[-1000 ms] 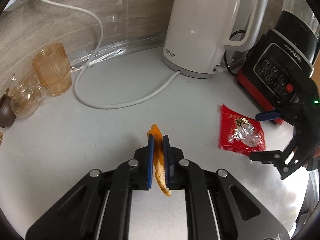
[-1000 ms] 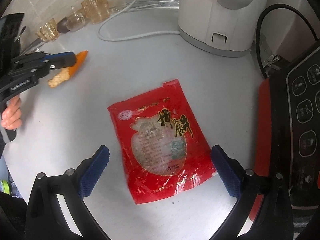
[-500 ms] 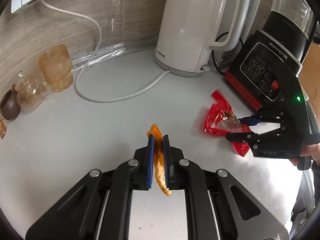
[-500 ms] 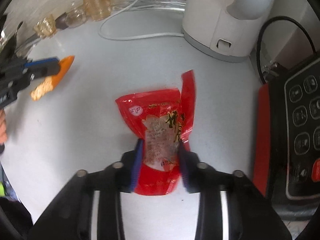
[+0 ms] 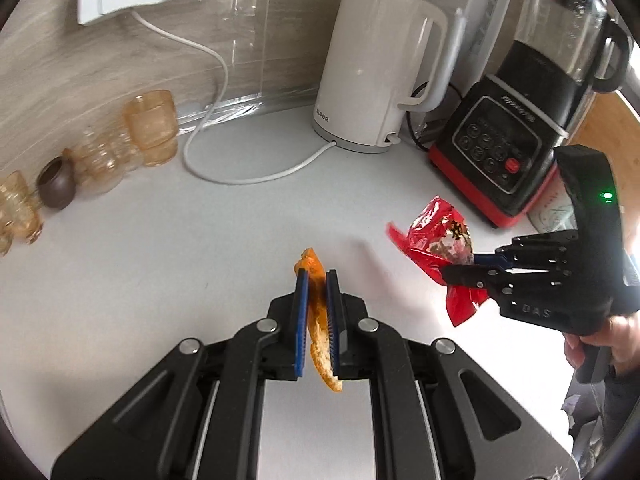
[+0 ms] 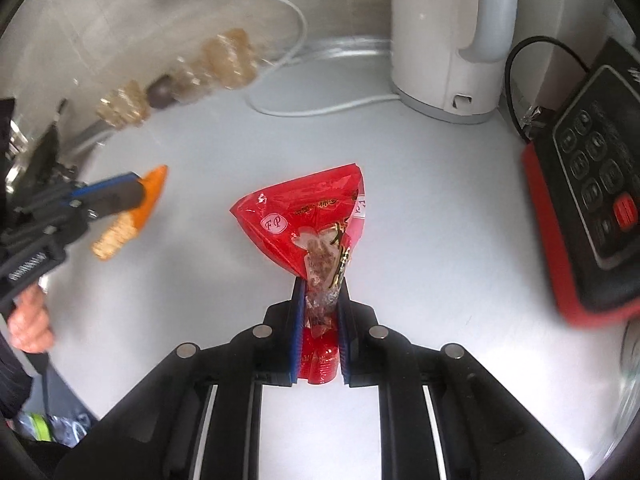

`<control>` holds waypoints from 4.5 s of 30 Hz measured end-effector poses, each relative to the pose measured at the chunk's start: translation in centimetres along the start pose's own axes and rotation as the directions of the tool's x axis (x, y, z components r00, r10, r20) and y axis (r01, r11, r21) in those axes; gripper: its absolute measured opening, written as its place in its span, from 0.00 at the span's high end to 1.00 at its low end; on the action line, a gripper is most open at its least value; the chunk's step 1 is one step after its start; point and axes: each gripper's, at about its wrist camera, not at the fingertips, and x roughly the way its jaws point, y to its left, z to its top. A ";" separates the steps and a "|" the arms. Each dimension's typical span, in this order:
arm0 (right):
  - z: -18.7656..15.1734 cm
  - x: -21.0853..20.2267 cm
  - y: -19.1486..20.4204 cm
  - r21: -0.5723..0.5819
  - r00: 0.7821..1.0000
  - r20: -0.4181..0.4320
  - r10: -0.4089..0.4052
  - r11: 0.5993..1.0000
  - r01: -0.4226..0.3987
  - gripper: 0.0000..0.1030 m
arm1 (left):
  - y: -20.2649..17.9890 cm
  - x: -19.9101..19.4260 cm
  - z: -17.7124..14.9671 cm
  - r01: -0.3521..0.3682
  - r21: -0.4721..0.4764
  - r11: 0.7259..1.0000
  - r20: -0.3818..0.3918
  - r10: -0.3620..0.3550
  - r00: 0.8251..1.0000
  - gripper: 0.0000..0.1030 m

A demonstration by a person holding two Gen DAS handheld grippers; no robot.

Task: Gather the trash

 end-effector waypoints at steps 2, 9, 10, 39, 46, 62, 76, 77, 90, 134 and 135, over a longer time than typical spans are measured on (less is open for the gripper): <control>-0.9 -1.2 0.7 0.011 1.000 0.018 0.017 1.000 -0.018 0.85 | -0.3 -1.6 -1.1 0.001 -0.002 1.000 0.003 -0.001 1.000 0.92; -7.4 -5.7 5.0 0.038 0.994 0.035 0.105 0.994 -0.106 0.85 | -1.7 -8.2 -8.1 0.014 -0.005 1.000 -0.026 -0.014 1.000 0.92; -8.3 -6.1 6.5 0.032 0.993 0.028 0.112 0.993 -0.113 0.85 | -1.8 -8.8 -9.0 0.019 -0.005 1.000 -0.033 -0.019 0.999 0.92; -26.4 -5.0 22.4 -0.013 0.964 -0.231 0.130 0.990 -0.137 0.84 | -2.5 -10.5 -33.0 0.112 0.038 0.993 -0.416 -0.086 0.905 0.88; -27.3 -3.9 22.6 0.008 0.956 -0.261 0.136 0.990 -0.138 0.84 | -2.9 -11.4 -33.2 0.092 0.078 0.993 -0.403 -0.053 0.914 0.33; -28.2 -2.3 24.9 -0.087 0.938 -0.320 0.129 0.983 -0.165 0.60 | 1.4 -15.1 -31.6 -0.065 0.035 0.997 -0.365 0.073 0.928 0.09; -26.9 -2.7 27.1 -0.159 0.962 -0.265 0.058 0.982 -0.103 0.04 | 3.1 -16.0 -30.6 -0.118 -0.007 0.993 -0.330 0.109 0.938 0.09; -26.8 -2.8 27.1 -0.160 0.965 -0.257 0.056 0.982 -0.100 0.04 | 3.1 -16.1 -30.5 -0.120 -0.010 0.993 -0.328 0.110 0.938 0.09; -23.4 -5.8 23.8 -0.104 0.989 -0.141 -0.044 0.994 0.029 0.02 | 2.4 -16.4 -27.4 -0.145 -0.024 0.989 -0.281 0.132 0.951 0.09; -7.5 -24.9 18.2 0.083 0.869 0.450 -0.206 0.978 0.189 0.02 | -3.0 -28.5 -7.0 -0.388 -0.306 0.869 0.199 0.457 0.867 0.07; -7.5 -24.9 18.2 0.083 0.869 0.449 -0.208 0.978 0.191 0.02 | -3.0 -28.5 -7.0 -0.387 -0.308 0.869 0.200 0.457 0.867 0.07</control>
